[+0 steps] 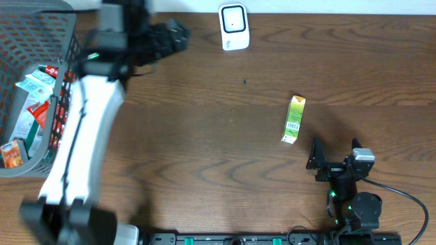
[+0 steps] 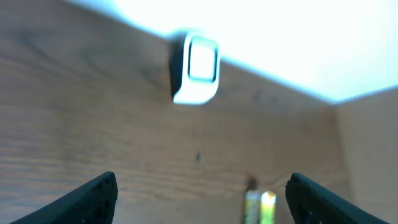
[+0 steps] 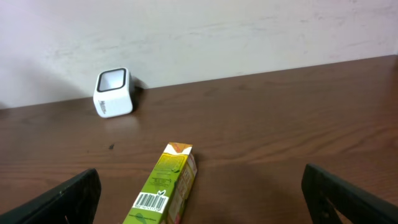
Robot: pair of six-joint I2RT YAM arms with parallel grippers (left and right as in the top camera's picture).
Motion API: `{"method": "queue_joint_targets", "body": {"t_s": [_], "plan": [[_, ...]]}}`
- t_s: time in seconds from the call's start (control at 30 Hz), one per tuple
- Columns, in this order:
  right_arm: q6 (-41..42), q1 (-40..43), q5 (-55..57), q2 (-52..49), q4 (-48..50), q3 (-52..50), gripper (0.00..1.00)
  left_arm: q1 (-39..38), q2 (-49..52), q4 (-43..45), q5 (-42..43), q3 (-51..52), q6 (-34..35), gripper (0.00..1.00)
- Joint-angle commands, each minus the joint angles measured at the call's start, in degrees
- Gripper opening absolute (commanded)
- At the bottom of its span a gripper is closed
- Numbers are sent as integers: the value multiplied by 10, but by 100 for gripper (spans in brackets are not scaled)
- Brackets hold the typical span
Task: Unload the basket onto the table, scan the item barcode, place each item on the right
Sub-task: 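Lower the left gripper into the basket and grasp the red snack bag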
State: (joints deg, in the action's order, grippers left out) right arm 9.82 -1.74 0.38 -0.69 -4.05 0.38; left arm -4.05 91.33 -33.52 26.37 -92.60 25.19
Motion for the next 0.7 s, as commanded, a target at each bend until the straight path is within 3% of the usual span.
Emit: {"method": "queue_joint_targets", "body": {"t_s": [0.0,0.23,0.33,0.47,0.67], "plan": [[-7,2,-3,3,-2,-1,99,75,-81,-17,14,-21,22,88],[-7,2,-3,3,-2,-1,99,259,-136,-98,8,-64,17,88],[-7,2,-3,3,-2,-1,99,339,-131,-136,-60,-61,17,89],[-7,2,-3,3,-2,-1,99,389,-94,-174,-186,-55,17,90],[-7,2,-3,3,-2,-1,99,419,-16,-207,-200,-54,-22,92]]}}
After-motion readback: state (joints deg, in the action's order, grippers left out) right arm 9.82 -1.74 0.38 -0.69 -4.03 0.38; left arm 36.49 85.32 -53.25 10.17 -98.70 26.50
